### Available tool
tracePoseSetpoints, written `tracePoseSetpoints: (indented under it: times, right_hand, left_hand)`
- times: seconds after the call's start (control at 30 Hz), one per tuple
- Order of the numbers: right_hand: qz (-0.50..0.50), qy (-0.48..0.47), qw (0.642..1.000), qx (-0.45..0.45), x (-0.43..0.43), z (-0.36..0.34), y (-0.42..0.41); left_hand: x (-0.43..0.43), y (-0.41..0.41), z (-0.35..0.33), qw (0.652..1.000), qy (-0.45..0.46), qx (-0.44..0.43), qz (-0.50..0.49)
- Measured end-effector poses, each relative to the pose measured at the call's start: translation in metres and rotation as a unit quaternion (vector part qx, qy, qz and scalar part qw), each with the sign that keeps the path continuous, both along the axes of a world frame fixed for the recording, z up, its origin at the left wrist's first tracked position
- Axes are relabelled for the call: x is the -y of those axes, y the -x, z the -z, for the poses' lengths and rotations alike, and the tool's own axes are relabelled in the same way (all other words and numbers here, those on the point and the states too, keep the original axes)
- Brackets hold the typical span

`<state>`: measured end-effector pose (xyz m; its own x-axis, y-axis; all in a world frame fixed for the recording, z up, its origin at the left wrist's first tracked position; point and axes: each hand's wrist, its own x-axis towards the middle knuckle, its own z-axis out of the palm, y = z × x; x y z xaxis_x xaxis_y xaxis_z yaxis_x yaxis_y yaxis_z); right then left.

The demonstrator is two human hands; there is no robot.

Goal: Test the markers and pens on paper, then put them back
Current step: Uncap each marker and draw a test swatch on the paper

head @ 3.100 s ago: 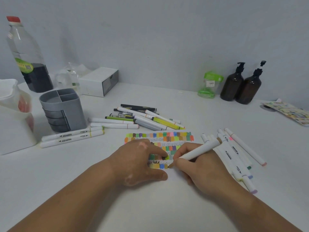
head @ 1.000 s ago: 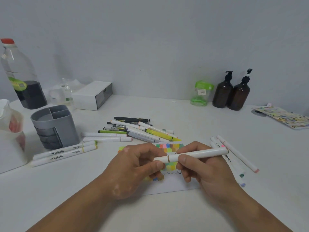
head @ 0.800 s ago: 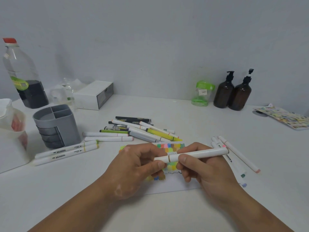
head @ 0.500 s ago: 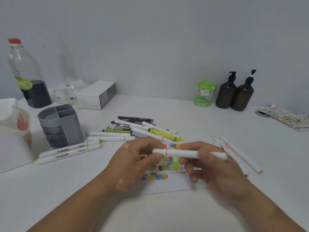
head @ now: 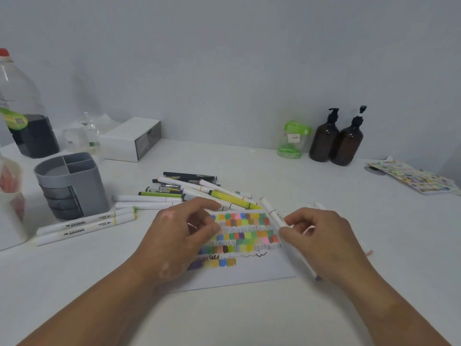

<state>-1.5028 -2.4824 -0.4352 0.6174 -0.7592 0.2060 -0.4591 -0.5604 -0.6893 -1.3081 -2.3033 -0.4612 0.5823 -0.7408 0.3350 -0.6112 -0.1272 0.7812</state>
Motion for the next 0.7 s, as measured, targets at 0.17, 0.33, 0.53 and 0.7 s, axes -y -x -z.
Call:
tracePoseSetpoints:
  times: [0.17, 0.33, 0.53, 0.7]
  right_hand:
    - [0.089, 0.09, 0.984, -0.122, 0.011, 0.011, 0.003]
    - [0.089, 0.134, 0.977, -0.138, 0.008, 0.016, -0.006]
    - [-0.027, 0.142, 0.989, -0.04, -0.018, 0.022, -0.009]
    - [-0.111, 0.153, 0.982, -0.019, -0.038, 0.025, -0.014]
  left_hand:
    - [0.0, 0.006, 0.003, 1.0, -0.013, 0.017, -0.004]
    - [-0.007, 0.011, -0.001, 1.0, -0.017, 0.014, -0.012]
    - [-0.028, -0.006, -0.011, 0.983, -0.082, 0.144, -0.082]
    - [-0.09, -0.072, -0.012, 0.892, -0.241, 0.306, -0.231]
